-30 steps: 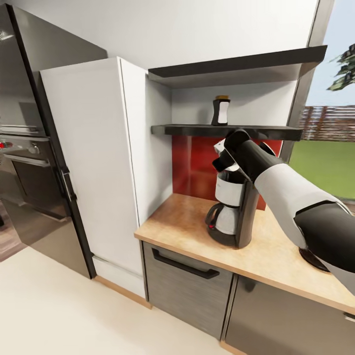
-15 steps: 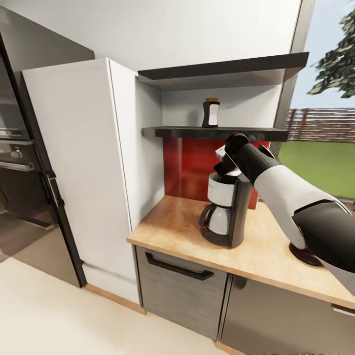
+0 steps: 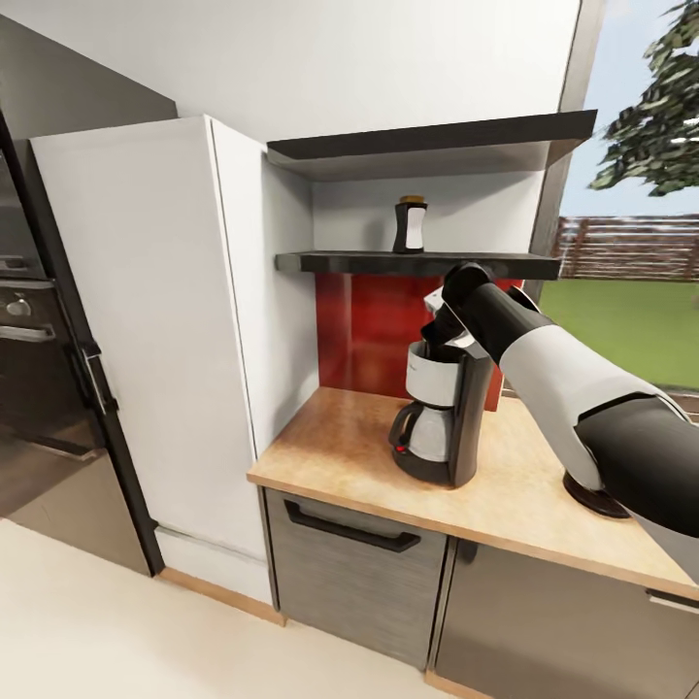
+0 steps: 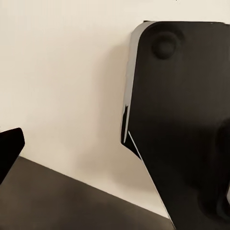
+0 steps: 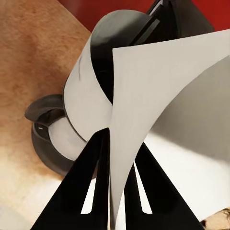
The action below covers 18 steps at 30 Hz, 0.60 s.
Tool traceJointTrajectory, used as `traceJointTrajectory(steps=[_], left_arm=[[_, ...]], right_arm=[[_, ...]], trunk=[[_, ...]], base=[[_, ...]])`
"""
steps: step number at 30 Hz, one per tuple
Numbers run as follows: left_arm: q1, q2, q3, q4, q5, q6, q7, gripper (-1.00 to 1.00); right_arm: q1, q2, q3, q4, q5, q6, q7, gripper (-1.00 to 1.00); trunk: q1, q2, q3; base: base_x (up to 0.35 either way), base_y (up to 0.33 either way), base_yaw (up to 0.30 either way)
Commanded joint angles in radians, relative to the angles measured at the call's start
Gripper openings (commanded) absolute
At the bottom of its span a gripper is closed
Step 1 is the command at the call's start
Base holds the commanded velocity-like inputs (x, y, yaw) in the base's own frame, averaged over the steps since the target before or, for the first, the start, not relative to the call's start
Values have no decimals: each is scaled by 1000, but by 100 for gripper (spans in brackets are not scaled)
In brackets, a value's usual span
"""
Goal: Set up a coffee station on the kitchen countertop: keep the coffee maker on the countertop, move the bottle of coffee from the kitchen shelf to the counter next to the coffee maker, place a paper coffee filter on top of the coffee maker, put the saucer next to the coffee maker with the coffee cup on the saucer, and place the electric kettle next to the coffee maker.
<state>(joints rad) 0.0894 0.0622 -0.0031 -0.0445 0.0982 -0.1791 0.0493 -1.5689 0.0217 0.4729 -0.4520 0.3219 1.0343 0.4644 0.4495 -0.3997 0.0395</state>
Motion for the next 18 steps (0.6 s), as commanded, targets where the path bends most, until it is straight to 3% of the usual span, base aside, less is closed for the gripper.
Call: traceJointTrajectory(steps=[1,5,9,18], left_arm=[[1,0,-2,-2,10,-1,-1,100],[1,0,-2,-2,9,-2,-3,100],[1,0,-1,-2,10,-1,-1,100],[1,0,0,-2,11,0,3,100]], right_arm=[[0,0,4,0,7,3,9,-100],[0,0,4,20,8,3,9,-100],[0,0,4,29,8,3,9,-100],[0,0,3,30,8,3,9,-100]], trunk=[[0,0,0],[0,0,0],[0,0,1],[0,0,3]], base=[[137,20,0],[282,124,-31],[252,224,-194],[35,99,-85]])
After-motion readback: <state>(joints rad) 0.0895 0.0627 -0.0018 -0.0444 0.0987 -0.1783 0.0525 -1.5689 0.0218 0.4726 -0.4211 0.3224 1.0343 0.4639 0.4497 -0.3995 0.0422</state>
